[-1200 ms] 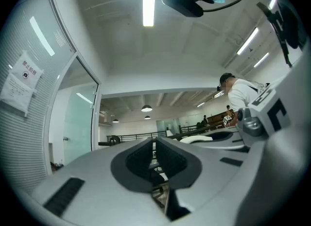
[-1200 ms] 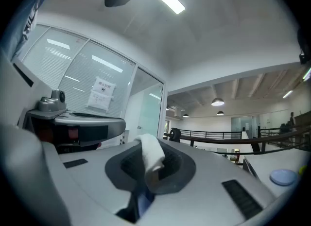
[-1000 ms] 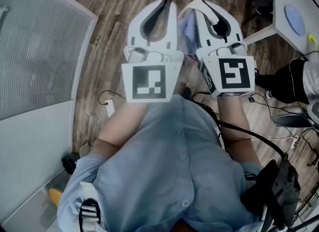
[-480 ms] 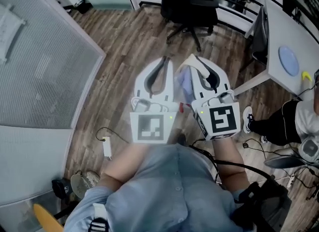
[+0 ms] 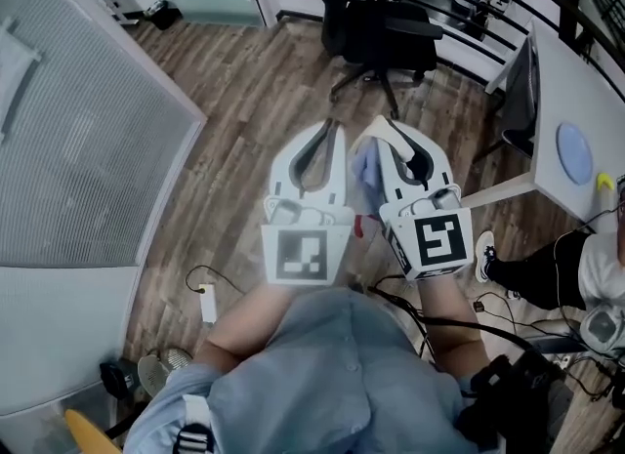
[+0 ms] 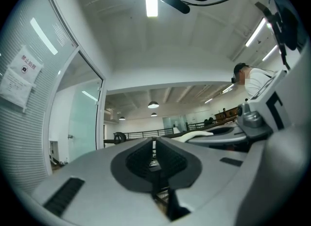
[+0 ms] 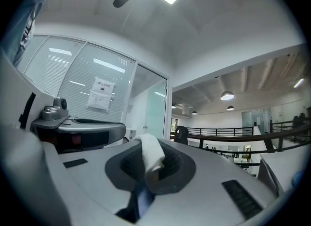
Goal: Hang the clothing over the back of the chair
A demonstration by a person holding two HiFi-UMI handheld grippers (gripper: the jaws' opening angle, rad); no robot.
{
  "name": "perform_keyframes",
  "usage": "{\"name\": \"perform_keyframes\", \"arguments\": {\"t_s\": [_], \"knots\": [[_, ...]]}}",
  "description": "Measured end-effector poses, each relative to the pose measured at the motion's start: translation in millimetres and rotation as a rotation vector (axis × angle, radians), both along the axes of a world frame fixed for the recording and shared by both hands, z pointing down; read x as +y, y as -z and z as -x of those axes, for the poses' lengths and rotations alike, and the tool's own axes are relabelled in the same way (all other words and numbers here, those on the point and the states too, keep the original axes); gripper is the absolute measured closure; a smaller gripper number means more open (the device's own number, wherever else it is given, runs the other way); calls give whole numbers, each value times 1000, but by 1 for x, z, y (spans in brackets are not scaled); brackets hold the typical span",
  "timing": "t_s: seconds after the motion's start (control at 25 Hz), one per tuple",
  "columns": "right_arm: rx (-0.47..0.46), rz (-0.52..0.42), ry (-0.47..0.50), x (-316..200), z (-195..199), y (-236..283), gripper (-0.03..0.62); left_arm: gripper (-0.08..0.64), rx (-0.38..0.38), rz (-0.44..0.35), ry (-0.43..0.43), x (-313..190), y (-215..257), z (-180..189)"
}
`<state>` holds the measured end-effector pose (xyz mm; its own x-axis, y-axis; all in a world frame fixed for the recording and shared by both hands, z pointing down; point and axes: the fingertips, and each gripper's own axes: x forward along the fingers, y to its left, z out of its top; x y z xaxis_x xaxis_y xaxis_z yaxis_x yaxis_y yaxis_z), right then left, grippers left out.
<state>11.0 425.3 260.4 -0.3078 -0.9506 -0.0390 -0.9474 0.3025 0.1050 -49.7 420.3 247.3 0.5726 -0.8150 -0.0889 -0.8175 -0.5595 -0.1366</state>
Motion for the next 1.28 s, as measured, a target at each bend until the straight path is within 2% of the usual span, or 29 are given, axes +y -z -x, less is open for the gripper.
{"name": "perform_keyframes", "arguments": {"t_s": [0.24, 0.48, 0.64, 0.92, 1.28], "knots": [[-10, -12, -32, -72, 12, 7, 571, 535, -1, 21, -17, -74, 5, 16], [-8, -30, -48, -138, 20, 16, 571, 535, 44, -33, -35, -135, 20, 29], [-10, -20, -60, -167, 22, 16, 572, 535, 30, -8, -52, -164, 12, 31], [2, -13, -78, -215, 6, 11, 572, 535, 46, -4, -65, -215, 10, 15], [-8, 0, -64, -288, -29, -1, 571, 535, 11, 29, -34, -295, -3, -22]]}}
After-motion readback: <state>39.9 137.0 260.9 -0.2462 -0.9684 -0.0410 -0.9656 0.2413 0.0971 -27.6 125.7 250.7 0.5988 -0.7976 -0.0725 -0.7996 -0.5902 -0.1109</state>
